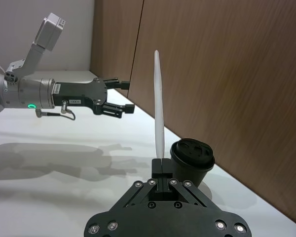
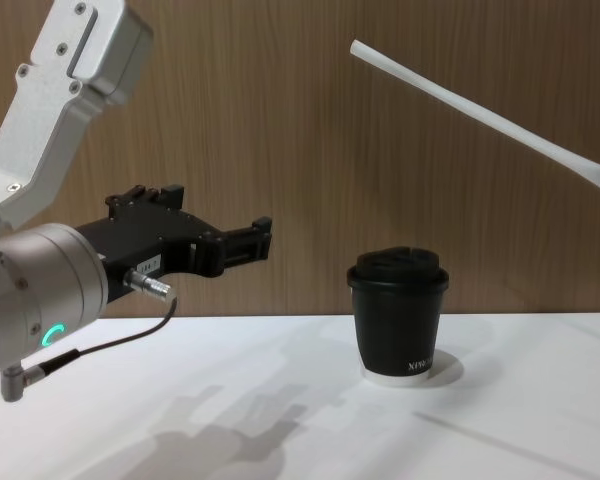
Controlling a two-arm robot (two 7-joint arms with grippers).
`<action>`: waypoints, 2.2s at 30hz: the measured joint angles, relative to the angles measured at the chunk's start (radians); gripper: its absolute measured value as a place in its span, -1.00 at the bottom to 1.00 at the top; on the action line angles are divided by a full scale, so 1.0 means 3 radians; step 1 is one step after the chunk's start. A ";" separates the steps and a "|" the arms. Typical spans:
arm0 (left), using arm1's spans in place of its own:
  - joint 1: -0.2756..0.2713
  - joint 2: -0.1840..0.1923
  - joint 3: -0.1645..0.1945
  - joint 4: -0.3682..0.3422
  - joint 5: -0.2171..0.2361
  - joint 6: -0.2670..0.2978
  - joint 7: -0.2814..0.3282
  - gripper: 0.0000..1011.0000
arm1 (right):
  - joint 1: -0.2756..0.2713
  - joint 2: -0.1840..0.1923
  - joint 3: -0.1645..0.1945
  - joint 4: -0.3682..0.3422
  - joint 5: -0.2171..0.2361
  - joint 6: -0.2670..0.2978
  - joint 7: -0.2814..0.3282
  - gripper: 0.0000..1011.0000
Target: Pick up the straw with one hand, pass it to the other hand, and insert it into the cup.
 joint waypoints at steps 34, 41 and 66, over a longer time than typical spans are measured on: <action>0.0000 0.0000 0.0000 0.0000 0.0000 0.0000 0.0000 0.98 | 0.0000 0.0000 0.0000 0.0001 0.0000 0.0000 0.0000 -1.00; 0.0000 0.0000 0.0000 0.0000 0.0000 0.0000 0.0000 0.98 | 0.0000 0.0000 0.0000 0.0001 0.0000 0.0000 0.0000 -1.00; 0.0000 0.0000 0.0000 0.0000 0.0000 0.0000 0.0000 0.98 | 0.0000 0.0000 0.0000 0.0000 0.0000 0.0000 0.0000 -1.00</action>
